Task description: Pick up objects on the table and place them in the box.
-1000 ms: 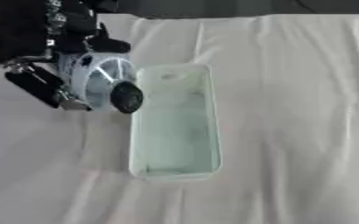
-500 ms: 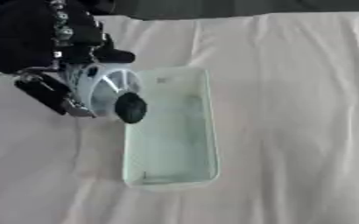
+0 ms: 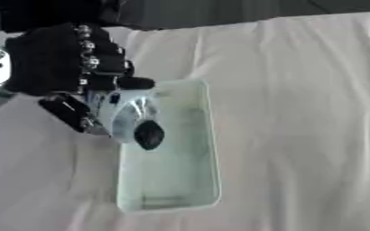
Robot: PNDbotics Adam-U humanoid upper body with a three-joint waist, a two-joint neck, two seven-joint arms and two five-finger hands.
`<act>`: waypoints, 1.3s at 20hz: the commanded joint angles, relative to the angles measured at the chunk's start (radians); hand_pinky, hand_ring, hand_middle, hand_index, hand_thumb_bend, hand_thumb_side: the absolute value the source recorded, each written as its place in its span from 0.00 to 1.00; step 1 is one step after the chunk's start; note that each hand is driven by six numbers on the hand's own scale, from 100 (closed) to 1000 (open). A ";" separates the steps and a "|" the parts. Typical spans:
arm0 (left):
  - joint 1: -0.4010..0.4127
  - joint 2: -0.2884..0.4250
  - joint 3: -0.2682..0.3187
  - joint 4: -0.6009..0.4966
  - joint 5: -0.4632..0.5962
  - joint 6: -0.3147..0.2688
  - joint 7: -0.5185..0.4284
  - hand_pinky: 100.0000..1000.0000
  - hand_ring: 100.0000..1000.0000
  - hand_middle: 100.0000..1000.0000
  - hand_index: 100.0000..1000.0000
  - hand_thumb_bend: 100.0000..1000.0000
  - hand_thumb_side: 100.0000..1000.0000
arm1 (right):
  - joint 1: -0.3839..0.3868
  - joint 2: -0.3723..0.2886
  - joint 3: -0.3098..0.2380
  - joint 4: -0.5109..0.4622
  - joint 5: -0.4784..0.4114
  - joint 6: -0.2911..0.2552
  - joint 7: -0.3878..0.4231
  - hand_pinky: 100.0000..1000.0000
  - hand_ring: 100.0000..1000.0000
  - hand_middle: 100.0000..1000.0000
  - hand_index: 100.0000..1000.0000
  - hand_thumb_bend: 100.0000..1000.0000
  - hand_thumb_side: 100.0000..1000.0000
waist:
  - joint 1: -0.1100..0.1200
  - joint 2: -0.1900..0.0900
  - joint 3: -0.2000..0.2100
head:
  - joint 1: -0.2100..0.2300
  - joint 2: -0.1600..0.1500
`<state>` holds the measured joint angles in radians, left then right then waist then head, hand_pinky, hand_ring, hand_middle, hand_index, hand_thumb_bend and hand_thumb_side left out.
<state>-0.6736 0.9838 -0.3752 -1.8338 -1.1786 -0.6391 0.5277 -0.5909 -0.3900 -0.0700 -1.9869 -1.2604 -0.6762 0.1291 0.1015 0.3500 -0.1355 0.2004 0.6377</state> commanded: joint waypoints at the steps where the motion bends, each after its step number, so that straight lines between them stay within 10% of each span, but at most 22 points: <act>1: -0.028 0.003 -0.003 -0.005 -0.013 -0.013 0.057 0.00 0.00 0.00 0.04 0.00 0.64 | -0.024 -0.023 -0.009 -0.013 -0.005 0.003 -0.008 0.09 0.25 0.35 0.50 0.00 1.00 | -0.001 -0.015 -0.002 | 0.010 -0.011; 9: -0.066 -0.022 -0.038 0.004 -0.008 -0.040 0.146 0.00 0.00 0.04 0.08 0.00 0.70 | -0.030 -0.029 -0.008 -0.013 -0.013 0.004 -0.012 0.10 0.25 0.35 0.50 0.00 1.00 | 0.007 -0.018 -0.006 | 0.012 -0.006; 10: -0.069 -0.025 -0.045 0.003 -0.001 -0.050 0.154 0.15 0.19 0.31 0.23 0.00 0.84 | -0.030 -0.031 -0.008 -0.013 -0.013 0.003 -0.012 0.10 0.25 0.35 0.50 0.00 1.00 | 0.008 -0.020 -0.006 | 0.009 -0.006; 11: -0.071 -0.027 -0.050 0.002 0.006 -0.059 0.159 0.07 0.07 0.24 0.18 0.00 0.81 | -0.030 -0.032 -0.008 -0.013 -0.014 0.003 -0.012 0.10 0.25 0.35 0.50 0.00 1.00 | 0.009 -0.021 -0.006 | 0.007 -0.006; 14: -0.073 -0.024 -0.059 0.000 0.014 -0.076 0.154 0.51 0.66 0.64 0.39 0.02 0.95 | -0.028 -0.035 -0.007 -0.013 -0.016 0.002 -0.011 0.10 0.25 0.35 0.50 0.00 1.00 | 0.010 -0.024 -0.003 | 0.002 -0.005; 18: -0.066 -0.019 -0.062 -0.005 0.004 -0.089 0.138 0.75 0.84 0.79 0.48 0.07 1.00 | -0.026 -0.038 -0.008 -0.013 -0.018 0.000 -0.010 0.10 0.25 0.35 0.50 0.00 1.00 | 0.010 -0.026 0.002 | -0.002 -0.003; 26: -0.047 -0.012 -0.057 0.006 -0.010 -0.091 0.113 0.82 0.87 0.83 0.52 0.19 0.96 | -0.019 -0.039 -0.009 -0.013 -0.018 -0.003 -0.005 0.10 0.25 0.35 0.50 0.00 1.00 | 0.005 -0.027 0.010 | -0.005 0.000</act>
<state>-0.7145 0.9433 -0.4449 -1.8237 -1.1829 -0.6640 0.5810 -0.6008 -0.4073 -0.0698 -1.9869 -1.2766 -0.6775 0.1224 0.1140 0.3494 -0.1266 0.2015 0.6384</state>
